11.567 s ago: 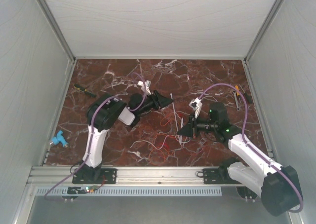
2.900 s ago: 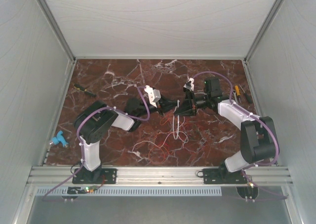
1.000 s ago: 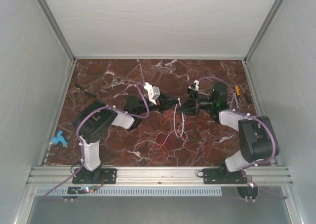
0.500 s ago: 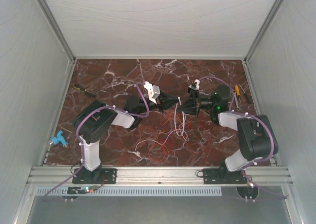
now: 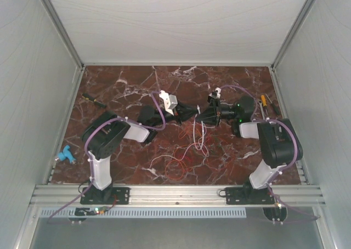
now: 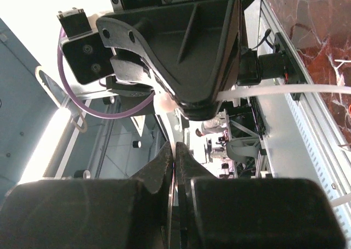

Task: Zip-tie the wires
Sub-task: Tie the cable at the center of the board.

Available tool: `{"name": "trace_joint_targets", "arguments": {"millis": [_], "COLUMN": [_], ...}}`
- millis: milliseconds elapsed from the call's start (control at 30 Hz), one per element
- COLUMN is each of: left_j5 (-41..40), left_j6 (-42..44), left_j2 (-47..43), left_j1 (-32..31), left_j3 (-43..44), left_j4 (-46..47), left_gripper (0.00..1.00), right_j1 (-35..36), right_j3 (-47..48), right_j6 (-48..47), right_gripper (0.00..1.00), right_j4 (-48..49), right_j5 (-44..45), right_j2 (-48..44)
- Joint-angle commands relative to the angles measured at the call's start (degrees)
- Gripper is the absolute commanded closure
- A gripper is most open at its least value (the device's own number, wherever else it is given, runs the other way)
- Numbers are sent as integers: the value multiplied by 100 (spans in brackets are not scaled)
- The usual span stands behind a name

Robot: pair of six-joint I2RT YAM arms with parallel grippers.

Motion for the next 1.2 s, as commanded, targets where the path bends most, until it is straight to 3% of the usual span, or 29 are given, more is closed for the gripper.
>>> {"name": "trace_joint_targets", "arguments": {"millis": [0, 633, 967, 1000, 1100, 1167], "left_j5": [195, 461, 471, 436, 294, 298], "left_j6": [175, 347, 331, 323, 316, 316], "left_j2": [-82, -186, -197, -195, -158, -135], "left_j1": [-67, -139, -140, -140, -123, -92], "left_j3": [103, 49, 54, 45, 27, 39], "left_j4": [1610, 1610, 1610, 1610, 1610, 1606], "left_gripper": [100, 100, 100, 100, 100, 100], "right_j1": [-35, -111, -177, -184, -210, -227], "right_j3": [146, 694, 794, 805, 852, 1000], "right_j6": [584, -243, -1566, -1732, -2684, -3726], "right_gripper": [100, 100, 100, 97, 74, 65], "right_j4": [1085, -175, -1946, -2186, -3401, -4842], "right_j5": [210, 234, 146, 105, 63, 105], "right_j2": [185, 494, 321, 241, -123, -415]}}
